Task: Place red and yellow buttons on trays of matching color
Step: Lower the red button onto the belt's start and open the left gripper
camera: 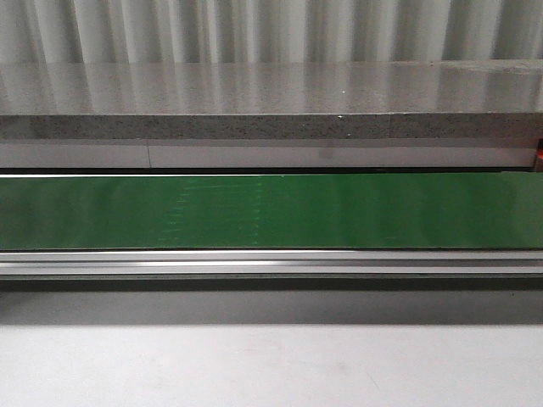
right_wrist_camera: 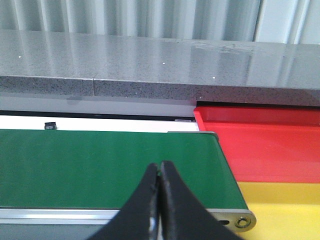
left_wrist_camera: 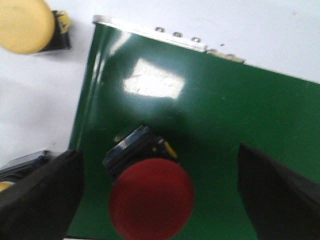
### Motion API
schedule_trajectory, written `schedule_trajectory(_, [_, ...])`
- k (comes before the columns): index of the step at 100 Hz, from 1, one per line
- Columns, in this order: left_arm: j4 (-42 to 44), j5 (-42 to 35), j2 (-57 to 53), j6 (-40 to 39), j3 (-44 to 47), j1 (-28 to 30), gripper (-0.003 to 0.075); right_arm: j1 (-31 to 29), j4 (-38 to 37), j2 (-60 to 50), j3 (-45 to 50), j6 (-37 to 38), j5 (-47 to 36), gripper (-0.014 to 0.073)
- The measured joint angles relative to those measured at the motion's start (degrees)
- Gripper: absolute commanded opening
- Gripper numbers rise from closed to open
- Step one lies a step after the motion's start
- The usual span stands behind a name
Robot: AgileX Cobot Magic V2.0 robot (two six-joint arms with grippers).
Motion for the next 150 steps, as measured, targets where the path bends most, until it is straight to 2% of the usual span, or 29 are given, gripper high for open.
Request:
schedule_trajectory(28, [-2.43,0.28,0.00,0.40,-5.84,1.48,0.0617,0.00,0.00,0.00,0.00,0.00,0.00,-0.0067])
schedule_trajectory(58, [5.18,5.24,0.04,0.40,-7.69,9.45,0.0617,0.00,0.00,0.00,0.00,0.00,0.00,-0.0067])
schedule_trajectory(88, [7.23,6.99,4.77,0.40,-7.78,16.49,0.0617,0.00,0.00,0.00,0.00,0.00,0.00,-0.0067])
schedule_trajectory(150, [8.61,-2.19,14.79,0.04,-7.78,17.06,0.0617,0.00,0.00,0.00,0.00,0.05,0.00,-0.0067])
